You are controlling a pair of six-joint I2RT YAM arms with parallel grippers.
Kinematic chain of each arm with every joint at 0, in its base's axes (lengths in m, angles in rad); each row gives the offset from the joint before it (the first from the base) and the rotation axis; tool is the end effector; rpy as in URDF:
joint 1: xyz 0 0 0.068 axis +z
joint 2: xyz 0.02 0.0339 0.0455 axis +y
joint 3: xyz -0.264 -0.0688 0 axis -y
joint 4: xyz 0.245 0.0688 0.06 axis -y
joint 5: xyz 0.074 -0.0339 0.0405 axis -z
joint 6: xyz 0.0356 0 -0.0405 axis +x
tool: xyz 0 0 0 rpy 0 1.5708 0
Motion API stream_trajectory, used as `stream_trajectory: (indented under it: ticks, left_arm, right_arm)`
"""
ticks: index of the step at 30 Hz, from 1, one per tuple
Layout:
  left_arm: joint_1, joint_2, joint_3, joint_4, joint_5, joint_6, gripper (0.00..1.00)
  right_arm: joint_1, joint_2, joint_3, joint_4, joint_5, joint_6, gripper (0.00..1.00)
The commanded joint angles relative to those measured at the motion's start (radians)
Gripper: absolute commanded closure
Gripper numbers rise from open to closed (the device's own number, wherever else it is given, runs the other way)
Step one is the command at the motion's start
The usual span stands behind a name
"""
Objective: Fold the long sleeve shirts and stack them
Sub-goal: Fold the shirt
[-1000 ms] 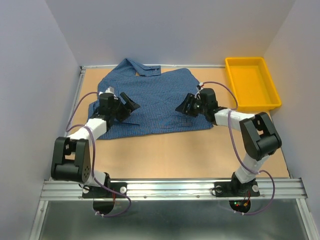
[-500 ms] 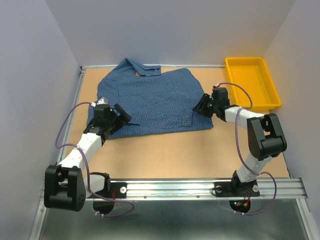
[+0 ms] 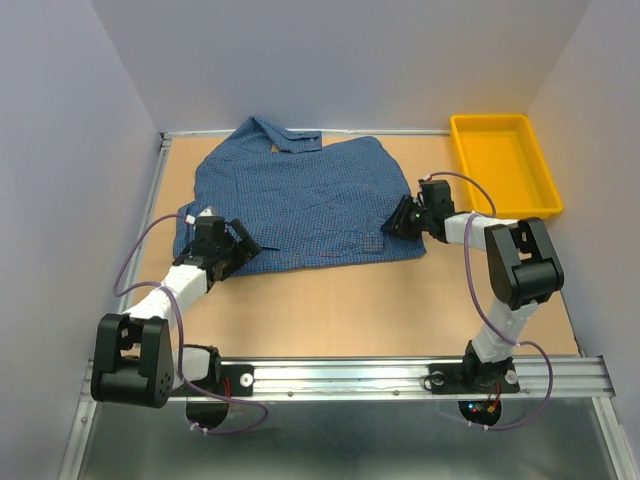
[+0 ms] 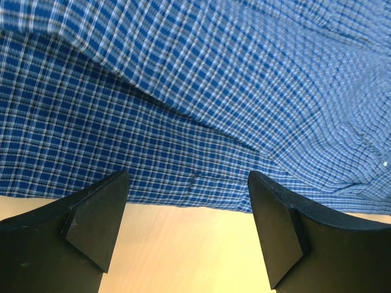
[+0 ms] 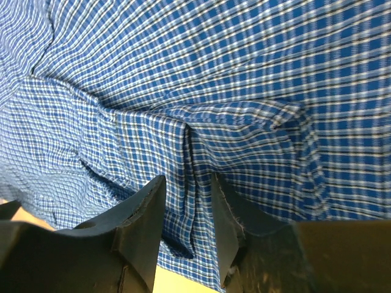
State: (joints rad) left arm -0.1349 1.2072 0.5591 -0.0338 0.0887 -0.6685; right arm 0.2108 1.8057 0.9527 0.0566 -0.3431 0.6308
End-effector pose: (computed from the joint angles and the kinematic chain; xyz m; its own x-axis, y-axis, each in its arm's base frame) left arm 0.2400 -0.0358 0.1912 -0.6154 -0.5395 -0.5747 -0.2285 0.8198 -0.5250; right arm 0.3524 0.0877 0.1483 -0.8164 0.3933 -0.4229 0.0674 0.7921 0.6066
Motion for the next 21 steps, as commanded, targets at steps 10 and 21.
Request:
stream_trajectory:
  ticks: [10,21]
  left_arm:
    - [0.009,0.015,-0.024,0.025,-0.026,0.015,0.10]
    - [0.011,0.008,-0.031,0.022,-0.023,0.014,0.09]
  right_arm:
    - [0.006,-0.045,0.018,0.038,-0.026,-0.014,0.54]
    - [0.006,0.033,0.031,0.052,-0.056,0.009,0.58]
